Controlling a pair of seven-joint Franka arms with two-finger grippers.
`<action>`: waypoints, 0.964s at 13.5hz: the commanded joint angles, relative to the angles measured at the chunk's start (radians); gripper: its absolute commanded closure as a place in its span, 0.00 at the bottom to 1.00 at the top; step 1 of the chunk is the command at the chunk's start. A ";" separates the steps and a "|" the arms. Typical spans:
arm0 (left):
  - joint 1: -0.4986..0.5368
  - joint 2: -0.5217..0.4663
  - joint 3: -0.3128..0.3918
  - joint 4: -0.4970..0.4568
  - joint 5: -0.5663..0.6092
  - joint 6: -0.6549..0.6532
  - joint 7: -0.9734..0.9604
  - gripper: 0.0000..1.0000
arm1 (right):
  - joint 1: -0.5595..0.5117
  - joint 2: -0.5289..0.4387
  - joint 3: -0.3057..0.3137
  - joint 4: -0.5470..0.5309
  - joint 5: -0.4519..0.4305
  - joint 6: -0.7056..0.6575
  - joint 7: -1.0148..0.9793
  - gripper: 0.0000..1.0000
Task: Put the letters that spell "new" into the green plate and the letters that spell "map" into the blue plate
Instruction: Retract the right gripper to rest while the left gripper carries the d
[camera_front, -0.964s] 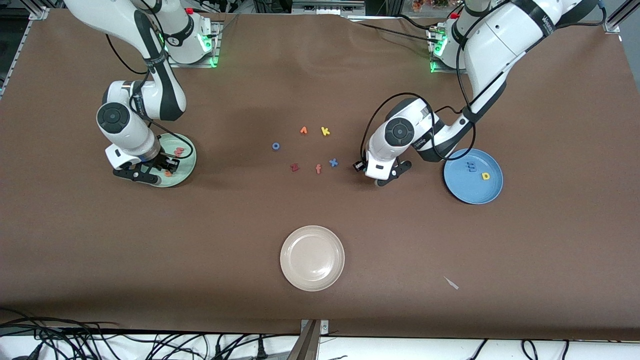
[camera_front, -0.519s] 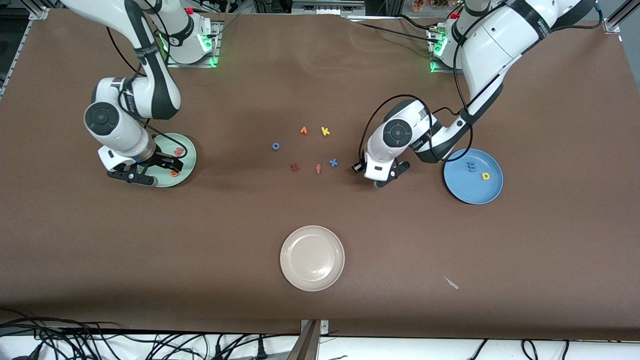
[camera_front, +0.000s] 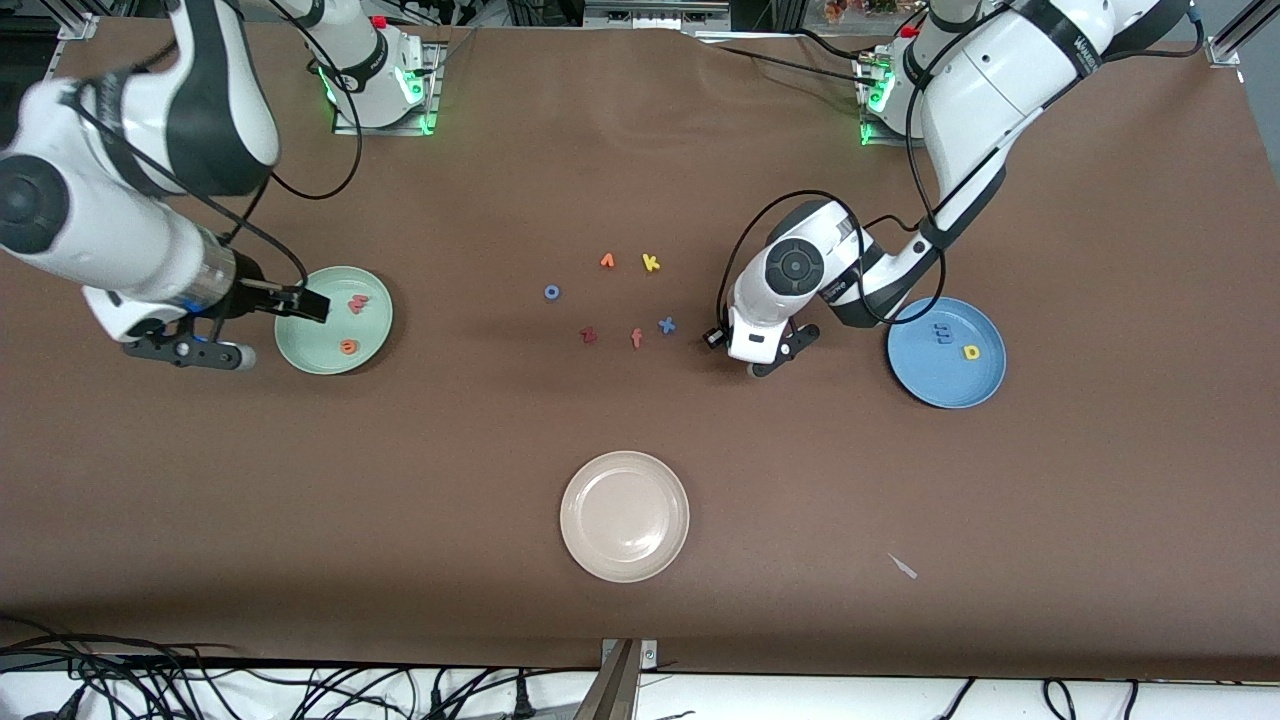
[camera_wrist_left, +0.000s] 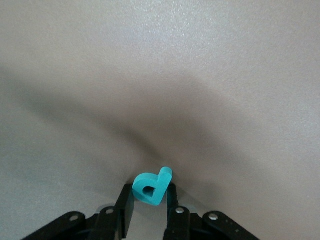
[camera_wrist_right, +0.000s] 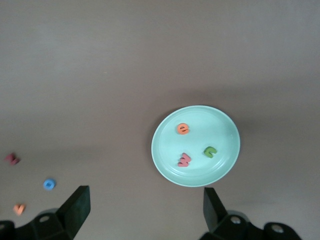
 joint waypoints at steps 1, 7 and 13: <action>-0.018 0.015 0.025 0.014 0.029 0.006 -0.015 0.69 | -0.019 0.030 -0.012 0.205 0.010 -0.185 -0.092 0.00; -0.016 0.015 0.026 0.014 0.029 0.006 -0.009 0.72 | -0.372 -0.037 0.268 0.237 0.018 -0.212 -0.093 0.00; -0.015 0.015 0.051 0.014 0.061 0.006 -0.005 0.55 | -0.604 -0.289 0.519 -0.111 -0.100 0.001 -0.115 0.00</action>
